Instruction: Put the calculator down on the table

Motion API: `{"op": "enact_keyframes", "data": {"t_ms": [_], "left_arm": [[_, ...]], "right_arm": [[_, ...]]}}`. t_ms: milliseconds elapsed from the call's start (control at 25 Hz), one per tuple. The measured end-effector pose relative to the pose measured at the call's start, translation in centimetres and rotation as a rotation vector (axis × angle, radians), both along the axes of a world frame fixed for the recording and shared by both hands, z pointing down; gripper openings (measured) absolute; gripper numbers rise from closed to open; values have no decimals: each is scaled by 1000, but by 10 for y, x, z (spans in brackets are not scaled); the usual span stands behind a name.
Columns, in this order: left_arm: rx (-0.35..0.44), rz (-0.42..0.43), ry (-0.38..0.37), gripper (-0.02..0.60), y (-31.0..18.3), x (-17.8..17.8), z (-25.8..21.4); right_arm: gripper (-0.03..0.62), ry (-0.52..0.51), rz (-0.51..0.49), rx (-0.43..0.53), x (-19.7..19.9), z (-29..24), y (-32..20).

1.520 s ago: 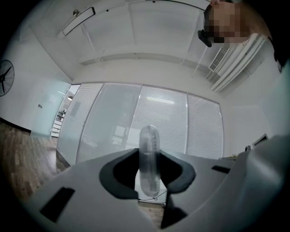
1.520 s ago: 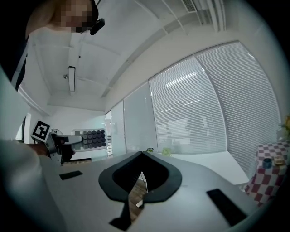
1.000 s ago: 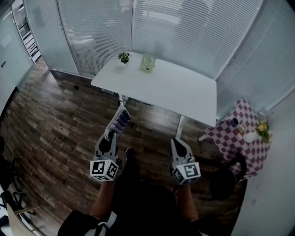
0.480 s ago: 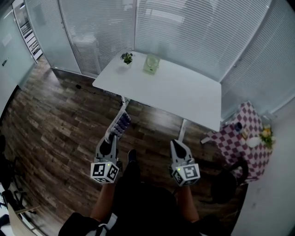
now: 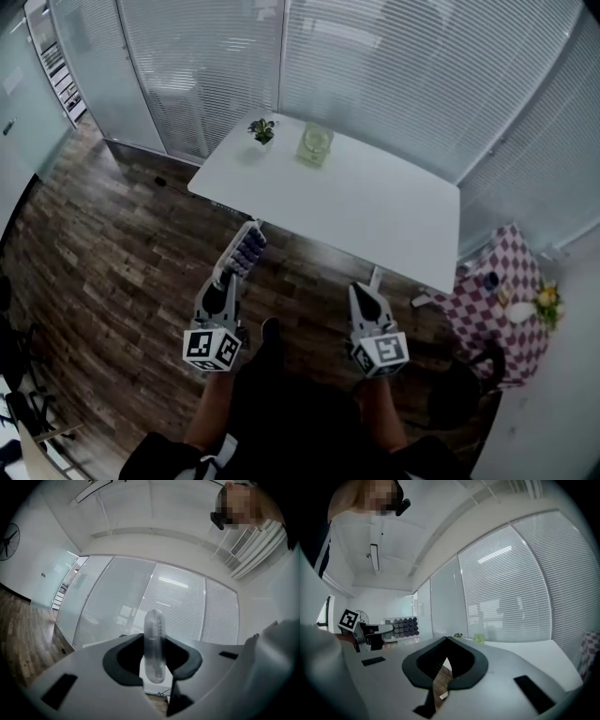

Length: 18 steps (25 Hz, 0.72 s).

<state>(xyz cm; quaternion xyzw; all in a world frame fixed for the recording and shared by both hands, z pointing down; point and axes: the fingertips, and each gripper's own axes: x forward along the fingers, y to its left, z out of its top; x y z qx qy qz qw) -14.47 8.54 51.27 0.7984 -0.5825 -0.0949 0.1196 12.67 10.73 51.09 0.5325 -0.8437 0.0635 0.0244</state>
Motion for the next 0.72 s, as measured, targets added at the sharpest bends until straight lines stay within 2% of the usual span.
{"op": "enact_keyframes", "data": {"t_ms": [320, 720], "left_arm": [[5, 7, -18, 100, -64, -7, -12], [0, 50, -9, 100, -135, -18, -10]], "right_arm": [[5, 20, -3, -9, -12, -7, -63], [5, 28, 52, -18, -24, -6, -125]]}}
